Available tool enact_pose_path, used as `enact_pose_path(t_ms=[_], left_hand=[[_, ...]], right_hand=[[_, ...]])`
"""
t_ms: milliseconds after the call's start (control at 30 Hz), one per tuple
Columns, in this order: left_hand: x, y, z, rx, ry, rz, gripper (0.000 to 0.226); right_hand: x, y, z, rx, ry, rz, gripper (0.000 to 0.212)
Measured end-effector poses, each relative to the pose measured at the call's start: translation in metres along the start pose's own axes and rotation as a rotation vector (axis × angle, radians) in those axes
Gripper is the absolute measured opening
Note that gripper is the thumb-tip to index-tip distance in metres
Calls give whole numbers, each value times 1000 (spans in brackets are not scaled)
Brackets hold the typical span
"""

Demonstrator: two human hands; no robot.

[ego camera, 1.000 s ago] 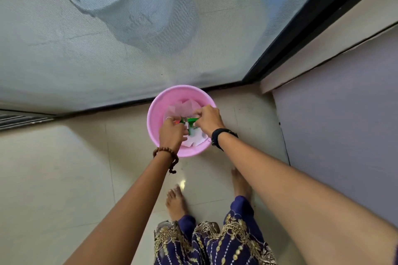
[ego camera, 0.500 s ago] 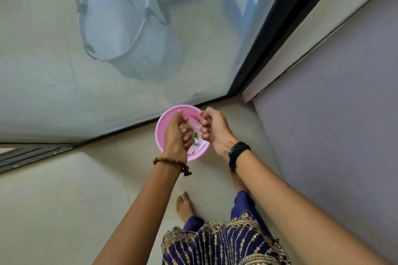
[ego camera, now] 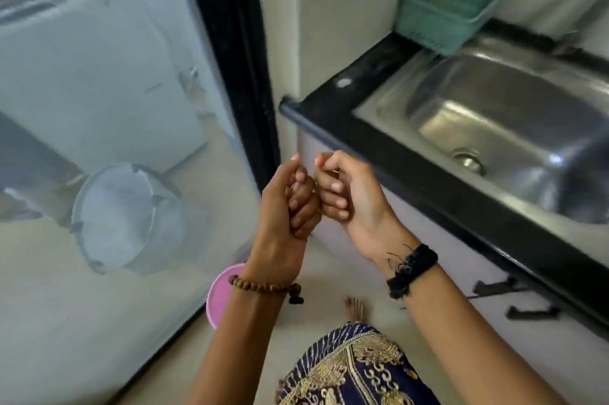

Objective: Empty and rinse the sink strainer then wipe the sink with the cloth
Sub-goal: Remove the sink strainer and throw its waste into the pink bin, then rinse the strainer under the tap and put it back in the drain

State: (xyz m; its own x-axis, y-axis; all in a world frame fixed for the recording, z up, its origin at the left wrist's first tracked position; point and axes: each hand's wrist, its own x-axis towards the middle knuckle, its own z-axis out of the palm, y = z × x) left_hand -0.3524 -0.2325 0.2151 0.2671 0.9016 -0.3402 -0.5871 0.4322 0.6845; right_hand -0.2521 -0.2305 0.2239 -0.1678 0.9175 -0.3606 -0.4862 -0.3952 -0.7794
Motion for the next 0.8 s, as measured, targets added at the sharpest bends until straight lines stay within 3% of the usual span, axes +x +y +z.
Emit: enact_pose_path(t_ms=[267, 467, 600, 800], left_hand=[[59, -36, 155, 354, -302, -154, 53], [131, -111, 256, 437, -338, -306, 59], [168, -171, 310, 593, -331, -362, 36], [207, -252, 362, 911, -568, -226, 11]], right_hand=[[-39, -114, -93, -22, 362, -331, 28], [-40, -170, -203, -127, 664, -419, 23], [-44, -190, -282, -290, 913, -407, 16], [-56, -216, -397, -430, 1159, -322, 8]])
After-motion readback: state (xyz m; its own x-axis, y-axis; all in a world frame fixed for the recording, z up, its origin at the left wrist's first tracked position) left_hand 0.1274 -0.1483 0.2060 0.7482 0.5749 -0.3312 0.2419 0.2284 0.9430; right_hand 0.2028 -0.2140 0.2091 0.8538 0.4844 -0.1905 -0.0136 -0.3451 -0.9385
